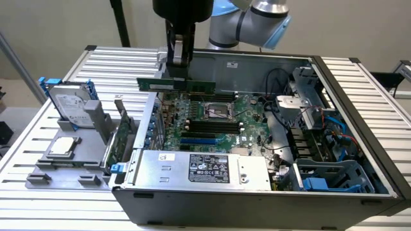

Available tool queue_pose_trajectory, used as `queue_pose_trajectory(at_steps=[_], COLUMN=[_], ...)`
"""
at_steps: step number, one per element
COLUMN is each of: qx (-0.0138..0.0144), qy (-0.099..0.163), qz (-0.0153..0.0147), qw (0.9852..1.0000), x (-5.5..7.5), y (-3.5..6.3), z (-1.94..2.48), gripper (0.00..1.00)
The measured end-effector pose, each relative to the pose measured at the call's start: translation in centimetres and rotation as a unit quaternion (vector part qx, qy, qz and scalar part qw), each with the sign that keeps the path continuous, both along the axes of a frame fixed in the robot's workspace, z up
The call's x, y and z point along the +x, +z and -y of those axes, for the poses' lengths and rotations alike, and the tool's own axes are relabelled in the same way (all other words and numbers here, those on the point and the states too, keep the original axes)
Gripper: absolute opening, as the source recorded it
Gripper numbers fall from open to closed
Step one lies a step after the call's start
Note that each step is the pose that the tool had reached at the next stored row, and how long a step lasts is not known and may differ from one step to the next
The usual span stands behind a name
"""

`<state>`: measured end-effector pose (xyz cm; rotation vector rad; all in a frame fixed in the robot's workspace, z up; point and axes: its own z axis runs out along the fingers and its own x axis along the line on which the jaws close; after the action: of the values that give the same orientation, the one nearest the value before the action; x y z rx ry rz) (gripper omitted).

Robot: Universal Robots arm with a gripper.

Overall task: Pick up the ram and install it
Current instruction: 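Pick up the ram and move it above insertion slot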

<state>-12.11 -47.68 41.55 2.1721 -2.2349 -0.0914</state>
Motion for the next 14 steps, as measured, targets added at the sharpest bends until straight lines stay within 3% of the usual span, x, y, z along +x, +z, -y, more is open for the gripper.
queue_pose_trajectory(at_steps=[9,14], qx=[0.0000,0.0000], qy=[0.000,0.000], qz=[0.0000,0.0000], qw=[1.0000,1.0000], x=[1.9,3.6], y=[-0.65,-1.25], z=[-2.82,-3.84], gripper=[0.13,0.13])
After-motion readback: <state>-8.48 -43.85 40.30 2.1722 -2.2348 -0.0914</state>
